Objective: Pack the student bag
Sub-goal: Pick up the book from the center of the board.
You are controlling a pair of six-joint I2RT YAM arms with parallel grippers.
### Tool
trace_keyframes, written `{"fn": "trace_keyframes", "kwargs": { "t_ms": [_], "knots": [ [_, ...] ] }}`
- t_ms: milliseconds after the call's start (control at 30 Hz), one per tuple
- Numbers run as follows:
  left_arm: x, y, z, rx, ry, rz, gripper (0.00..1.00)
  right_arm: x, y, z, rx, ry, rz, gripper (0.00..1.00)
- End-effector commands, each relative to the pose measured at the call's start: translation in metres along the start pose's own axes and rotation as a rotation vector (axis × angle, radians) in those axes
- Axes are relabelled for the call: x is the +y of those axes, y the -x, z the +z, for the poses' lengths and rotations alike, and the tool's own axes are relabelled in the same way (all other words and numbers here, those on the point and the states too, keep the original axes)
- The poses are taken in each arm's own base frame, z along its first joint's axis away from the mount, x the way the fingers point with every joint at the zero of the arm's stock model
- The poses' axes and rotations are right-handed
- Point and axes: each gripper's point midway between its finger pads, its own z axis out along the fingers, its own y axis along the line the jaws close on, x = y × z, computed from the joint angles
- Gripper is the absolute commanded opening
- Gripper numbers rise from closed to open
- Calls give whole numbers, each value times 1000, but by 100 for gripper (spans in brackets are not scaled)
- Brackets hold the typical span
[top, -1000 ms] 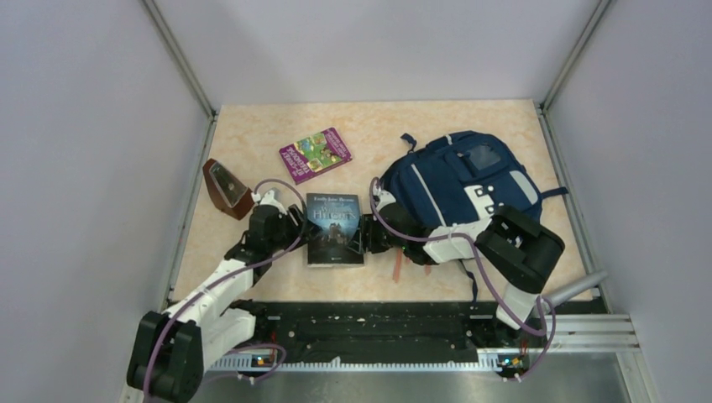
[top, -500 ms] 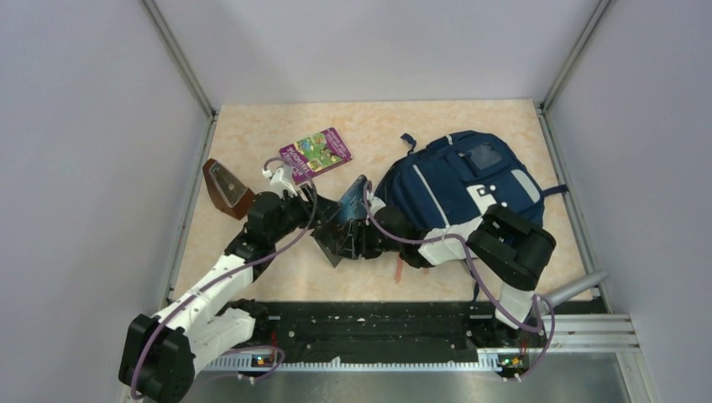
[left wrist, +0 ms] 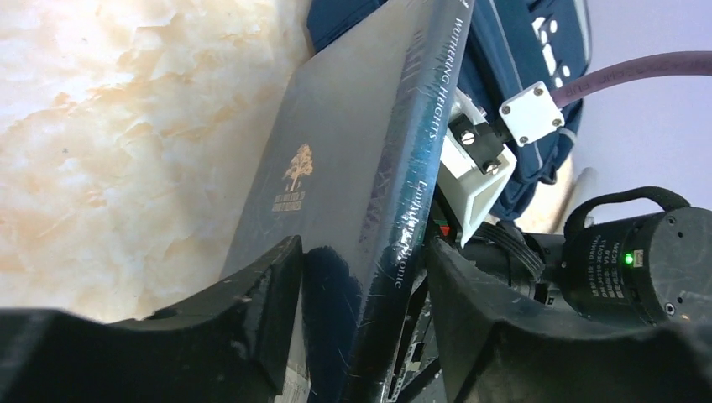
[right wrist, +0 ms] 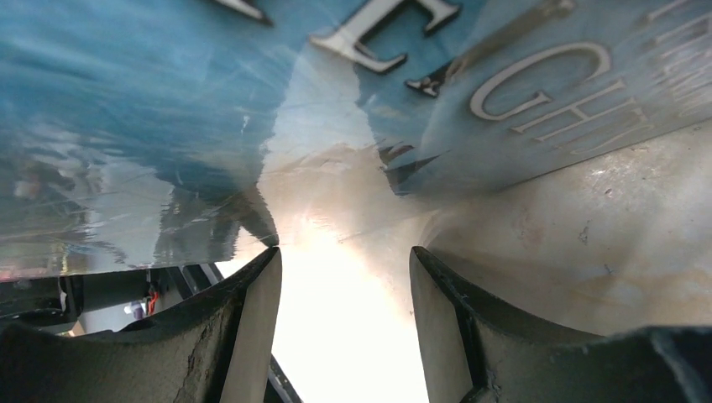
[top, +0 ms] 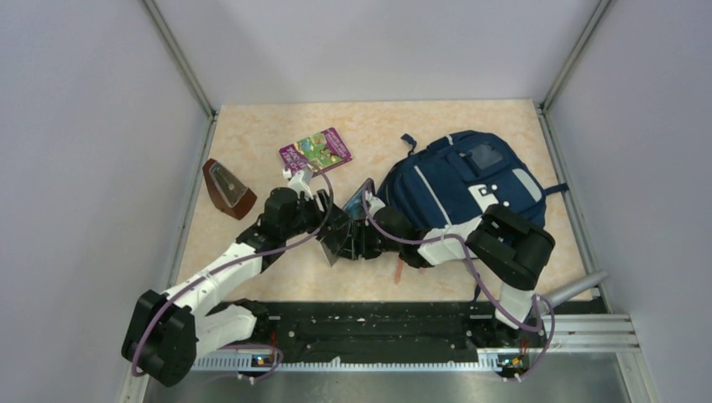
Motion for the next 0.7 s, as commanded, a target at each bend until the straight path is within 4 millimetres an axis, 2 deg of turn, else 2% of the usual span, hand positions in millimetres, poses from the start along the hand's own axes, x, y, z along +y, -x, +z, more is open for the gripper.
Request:
{"fn": "trace_keyframes", "kwargs": {
  "t_ms": [0, 67, 133, 267, 300, 400, 433, 567, 667],
  "knots": [
    [14, -25, -6, 128, 106, 75, 57, 25, 32, 7, -107, 67, -41, 57],
    [20, -21, -6, 123, 156, 122, 43, 26, 33, 6, -109, 67, -41, 57],
    [25, -16, -7, 123, 205, 162, 35, 26, 33, 6, -112, 66, -43, 57],
    [31, -15, -4, 145, 239, 219, 34, 24, 35, 4, -119, 51, -56, 57],
    [31, -16, -3, 154, 239, 230, 29, 24, 36, 3, -121, 47, -60, 58],
    [32, -12, -2, 151, 258, 248, 4, 26, 41, -4, -136, 37, -83, 61],
    [32, -7, -3, 130, 268, 251, 0, 27, 43, -8, -143, 35, -94, 62],
    [19, 16, -14, 24, 259, 266, 0, 41, 56, -31, -173, 41, -177, 73],
    [14, 35, -26, -74, 275, 280, 0, 48, 64, -54, -187, 28, -233, 78]
  ]
}}
